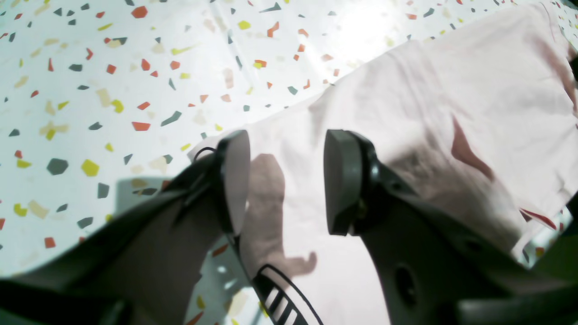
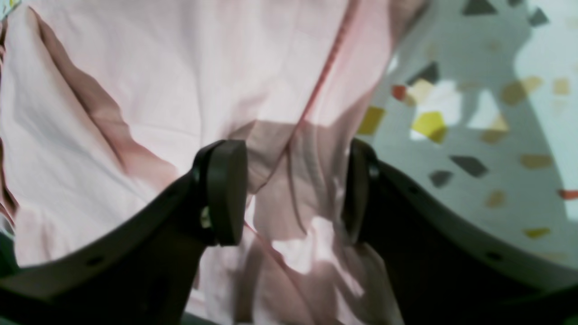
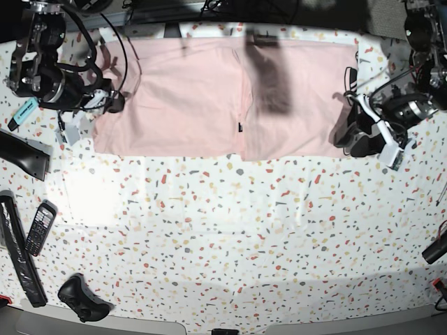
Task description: Fold the T-shirt properly
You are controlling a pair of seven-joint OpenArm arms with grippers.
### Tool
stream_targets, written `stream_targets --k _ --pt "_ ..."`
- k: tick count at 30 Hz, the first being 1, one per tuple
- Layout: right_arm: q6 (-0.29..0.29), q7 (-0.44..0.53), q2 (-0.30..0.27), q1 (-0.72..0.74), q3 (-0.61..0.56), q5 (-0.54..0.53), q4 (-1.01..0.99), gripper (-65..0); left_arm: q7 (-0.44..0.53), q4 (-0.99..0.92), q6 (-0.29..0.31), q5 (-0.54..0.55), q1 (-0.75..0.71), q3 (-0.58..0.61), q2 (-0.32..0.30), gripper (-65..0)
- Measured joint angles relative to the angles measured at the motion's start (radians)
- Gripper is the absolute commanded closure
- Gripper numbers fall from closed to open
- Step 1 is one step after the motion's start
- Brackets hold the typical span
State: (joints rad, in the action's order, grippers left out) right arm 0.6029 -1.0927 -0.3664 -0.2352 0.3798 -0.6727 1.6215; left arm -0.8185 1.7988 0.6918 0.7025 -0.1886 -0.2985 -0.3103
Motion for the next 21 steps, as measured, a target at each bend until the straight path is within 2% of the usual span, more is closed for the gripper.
stream_targets --k 8,13,17,18,21 --pt "-0.035 0.034 -0.007 0.005 -0.111 0.000 0.005 -30.5 0.000 0.000 0.000 0.000 0.000 0.000 0.000 -25.8" --pt "-0.038 0.042 -0.005 0.008 -0.160 -0.004 0.005 -19.5 0.000 0.000 0.000 0.000 0.000 0.000 0.000 -25.8" --pt "-0.039 0.034 -0.003 0.007 -0.165 -0.008 0.005 -1.8 -0.001 0.000 0.000 0.000 0.000 0.000 0.000 -25.8" --pt "-0.039 0.035 -0.002 0.005 -0.165 -0.011 0.005 0.0 -0.011 0.000 0.000 0.000 0.000 0.000 0.000 -25.8" --pt "-0.039 0.039 -0.002 0.005 -0.164 -0.010 0.005 0.0 -0.024 0.000 0.000 -0.006 -0.002 0.000 0.000 -25.8"
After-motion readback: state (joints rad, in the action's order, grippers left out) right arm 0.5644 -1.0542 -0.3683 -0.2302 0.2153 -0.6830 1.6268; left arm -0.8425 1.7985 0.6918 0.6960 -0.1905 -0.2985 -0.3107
